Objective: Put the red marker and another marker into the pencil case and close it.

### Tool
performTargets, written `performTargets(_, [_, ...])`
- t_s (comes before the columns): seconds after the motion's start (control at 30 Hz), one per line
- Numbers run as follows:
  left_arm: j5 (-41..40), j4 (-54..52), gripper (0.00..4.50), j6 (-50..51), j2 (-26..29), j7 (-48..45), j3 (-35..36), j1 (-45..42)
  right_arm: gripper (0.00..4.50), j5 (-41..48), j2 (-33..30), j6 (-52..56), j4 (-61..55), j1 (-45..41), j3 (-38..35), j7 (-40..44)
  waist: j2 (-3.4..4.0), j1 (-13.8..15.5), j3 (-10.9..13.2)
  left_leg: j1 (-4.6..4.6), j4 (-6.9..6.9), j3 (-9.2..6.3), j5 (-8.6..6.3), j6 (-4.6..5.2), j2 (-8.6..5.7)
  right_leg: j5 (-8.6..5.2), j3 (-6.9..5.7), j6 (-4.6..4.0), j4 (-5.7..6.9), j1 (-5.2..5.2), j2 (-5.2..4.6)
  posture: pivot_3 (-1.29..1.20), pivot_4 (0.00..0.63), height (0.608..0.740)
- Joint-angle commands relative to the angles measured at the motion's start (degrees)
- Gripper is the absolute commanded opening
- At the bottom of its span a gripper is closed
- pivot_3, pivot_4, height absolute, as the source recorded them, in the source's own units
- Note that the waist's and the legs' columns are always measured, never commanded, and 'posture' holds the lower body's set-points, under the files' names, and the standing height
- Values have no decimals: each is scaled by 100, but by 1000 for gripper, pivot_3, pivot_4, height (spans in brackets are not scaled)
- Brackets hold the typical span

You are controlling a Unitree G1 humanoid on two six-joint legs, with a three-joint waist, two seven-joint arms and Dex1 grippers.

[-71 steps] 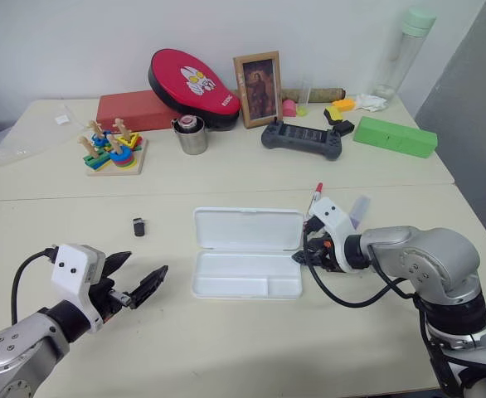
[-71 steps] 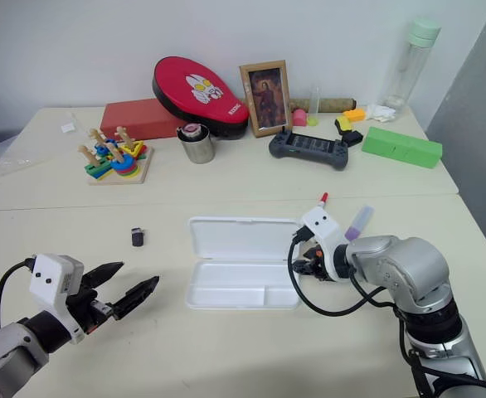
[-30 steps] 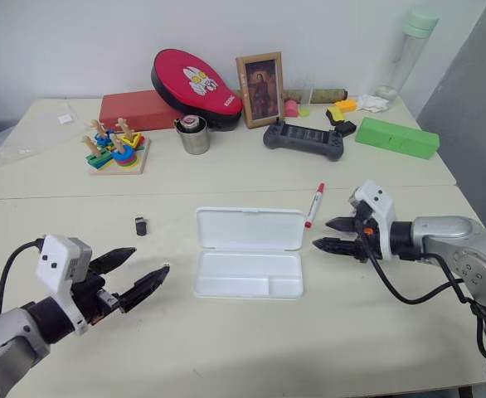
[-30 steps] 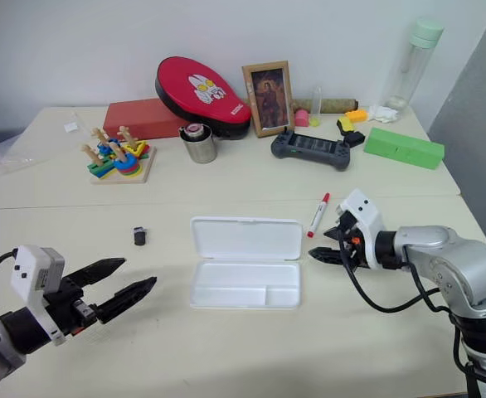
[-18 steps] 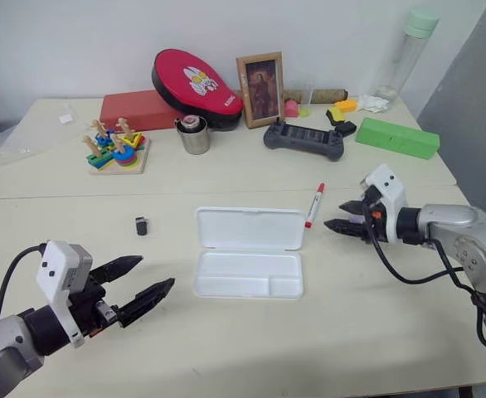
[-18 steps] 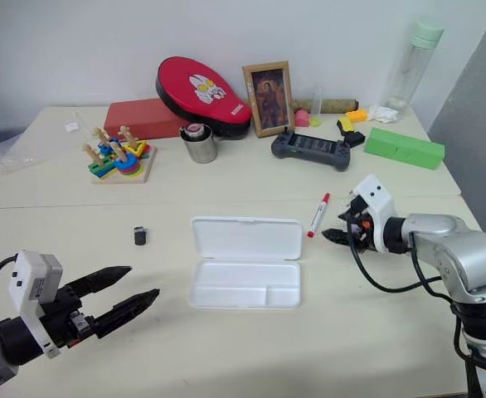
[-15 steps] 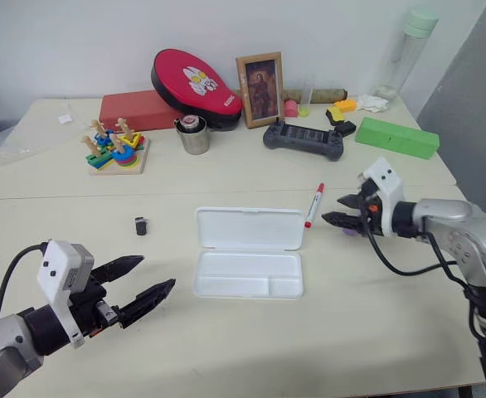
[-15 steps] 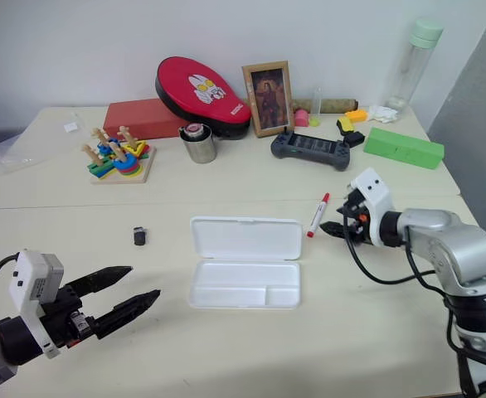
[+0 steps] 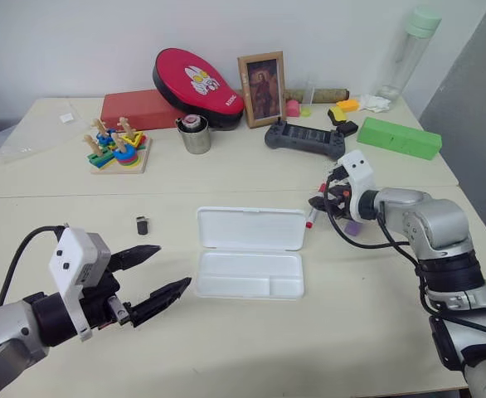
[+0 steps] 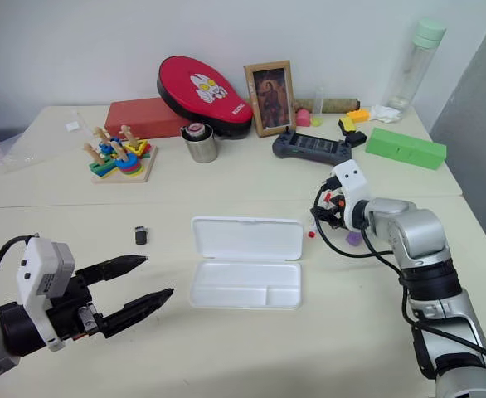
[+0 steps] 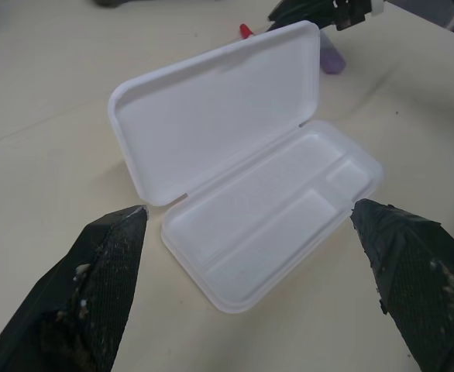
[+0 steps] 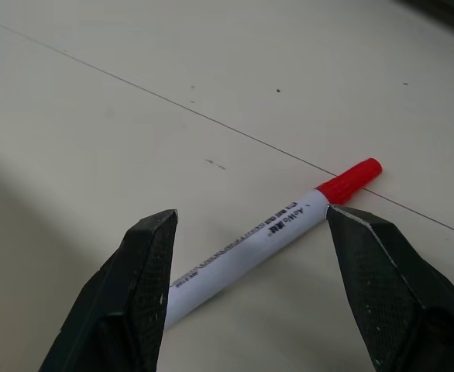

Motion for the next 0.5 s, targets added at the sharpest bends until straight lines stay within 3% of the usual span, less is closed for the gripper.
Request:
performTargets(0.03, [-200,-215,4500,6,128,149,189,-82,3184,-180,104,-122,206,-206,-82,-150,0,-15,0,0,0,0,0,0,0,0,0,0,0,0,0,0,150,740])
performTargets(0.5, [-167,-261,4500,-55,100,290,20,-47,3184,-530,780,-52,1359,-924,-175,-617,3,-62,2,0,-1,0,1,0,0,0,0,0,5,-3,0,0,150,740])
